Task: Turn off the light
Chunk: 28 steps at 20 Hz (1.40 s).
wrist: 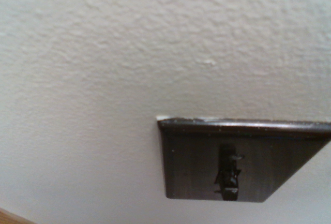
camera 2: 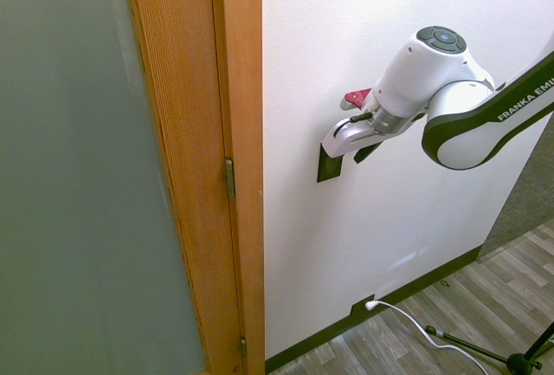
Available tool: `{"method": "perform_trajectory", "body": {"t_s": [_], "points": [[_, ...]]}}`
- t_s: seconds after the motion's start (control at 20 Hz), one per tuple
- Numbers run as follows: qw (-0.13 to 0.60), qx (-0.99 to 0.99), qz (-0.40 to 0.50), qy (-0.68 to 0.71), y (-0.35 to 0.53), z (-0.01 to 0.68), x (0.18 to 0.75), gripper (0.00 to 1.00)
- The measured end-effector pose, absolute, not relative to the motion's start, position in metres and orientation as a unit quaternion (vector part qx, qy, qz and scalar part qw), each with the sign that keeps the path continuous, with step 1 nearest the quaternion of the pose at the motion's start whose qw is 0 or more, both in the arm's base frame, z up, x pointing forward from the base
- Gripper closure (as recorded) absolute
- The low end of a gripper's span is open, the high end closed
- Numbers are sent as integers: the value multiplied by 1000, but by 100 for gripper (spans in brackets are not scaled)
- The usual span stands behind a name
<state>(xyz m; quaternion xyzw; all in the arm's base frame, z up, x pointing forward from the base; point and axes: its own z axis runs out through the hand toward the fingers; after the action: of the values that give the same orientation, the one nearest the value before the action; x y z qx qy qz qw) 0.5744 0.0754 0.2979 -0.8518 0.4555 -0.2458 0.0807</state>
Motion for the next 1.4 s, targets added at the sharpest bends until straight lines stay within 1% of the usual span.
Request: {"method": "perform_trajectory", "body": {"t_s": [0.75,1.4], "points": [[89,-844,-271,453,72,303,583,100],[89,-843,-263,461,75,287,594,100]]}}
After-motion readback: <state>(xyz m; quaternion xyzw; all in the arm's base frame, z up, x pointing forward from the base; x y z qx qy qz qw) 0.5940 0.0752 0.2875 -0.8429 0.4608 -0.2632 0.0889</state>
